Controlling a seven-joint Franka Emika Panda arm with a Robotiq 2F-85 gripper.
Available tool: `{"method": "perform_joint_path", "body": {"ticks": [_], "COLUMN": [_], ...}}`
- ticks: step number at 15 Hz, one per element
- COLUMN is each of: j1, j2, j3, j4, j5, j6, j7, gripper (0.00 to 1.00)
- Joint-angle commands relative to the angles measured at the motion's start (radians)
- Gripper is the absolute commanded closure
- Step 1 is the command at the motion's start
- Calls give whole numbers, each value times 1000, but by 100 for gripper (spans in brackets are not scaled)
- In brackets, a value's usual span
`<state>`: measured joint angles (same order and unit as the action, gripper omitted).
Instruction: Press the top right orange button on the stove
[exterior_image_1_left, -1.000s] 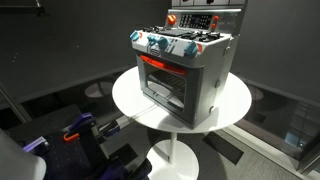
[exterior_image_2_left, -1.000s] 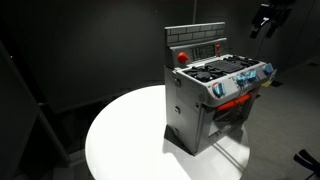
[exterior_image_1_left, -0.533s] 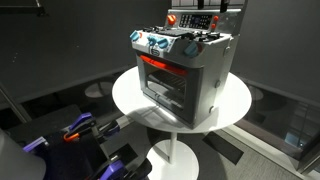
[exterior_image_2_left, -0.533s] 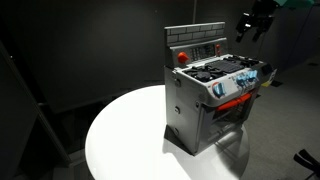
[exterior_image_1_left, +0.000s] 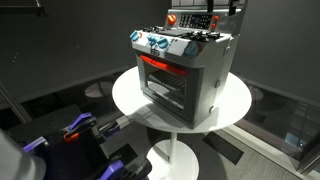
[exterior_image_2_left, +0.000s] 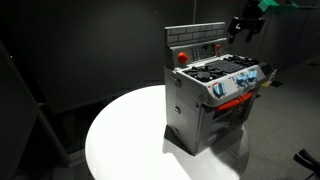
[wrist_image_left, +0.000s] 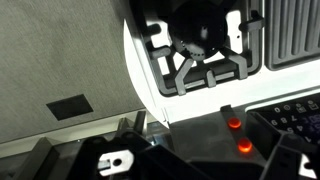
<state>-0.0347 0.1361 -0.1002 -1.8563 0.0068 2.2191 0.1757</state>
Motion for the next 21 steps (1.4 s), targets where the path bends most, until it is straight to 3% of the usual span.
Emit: {"method": "perform_joint_path", "body": {"ticks": [1,21], "j1": [-4,9], "j2": [50,89], "j3": [3,9], "j4": [70,85], "j5": [-35,-34], "j6": [-7,-5], "j7": [61,72], "gripper": [0,0]}}
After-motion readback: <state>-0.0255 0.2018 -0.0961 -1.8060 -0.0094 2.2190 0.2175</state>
